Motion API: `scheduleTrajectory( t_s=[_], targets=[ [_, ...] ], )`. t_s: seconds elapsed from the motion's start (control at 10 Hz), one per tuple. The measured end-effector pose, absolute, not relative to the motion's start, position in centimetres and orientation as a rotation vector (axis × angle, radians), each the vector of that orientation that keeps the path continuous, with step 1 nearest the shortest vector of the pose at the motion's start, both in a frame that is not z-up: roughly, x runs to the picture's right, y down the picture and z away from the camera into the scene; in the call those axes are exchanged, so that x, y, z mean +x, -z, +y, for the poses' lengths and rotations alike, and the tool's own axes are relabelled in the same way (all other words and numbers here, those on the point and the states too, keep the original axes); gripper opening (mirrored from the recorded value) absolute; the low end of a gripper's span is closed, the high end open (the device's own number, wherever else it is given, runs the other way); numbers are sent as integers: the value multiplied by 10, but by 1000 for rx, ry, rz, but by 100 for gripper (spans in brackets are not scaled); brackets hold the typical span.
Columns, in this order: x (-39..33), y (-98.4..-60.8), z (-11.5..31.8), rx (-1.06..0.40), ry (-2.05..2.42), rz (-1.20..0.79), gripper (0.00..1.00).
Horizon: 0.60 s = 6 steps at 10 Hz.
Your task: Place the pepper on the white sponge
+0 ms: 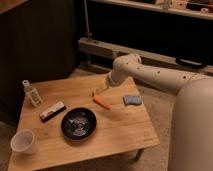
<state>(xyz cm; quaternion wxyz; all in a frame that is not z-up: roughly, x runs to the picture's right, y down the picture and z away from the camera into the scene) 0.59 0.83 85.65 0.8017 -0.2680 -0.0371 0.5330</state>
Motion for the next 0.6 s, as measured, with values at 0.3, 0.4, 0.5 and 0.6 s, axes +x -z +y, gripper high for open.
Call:
scheduleTrajectory(
  t_s=[0.3,0.4,0.5,0.6],
  targets=[
    [-10,-878,16,-586,-1122,-112,80],
    [-14,-883,13,-580,-1115,-127,80],
    [-18,-891,10,-577,-1103,-137,80],
    [-22,-896,10,-579,-1092,-140,80]
  ],
)
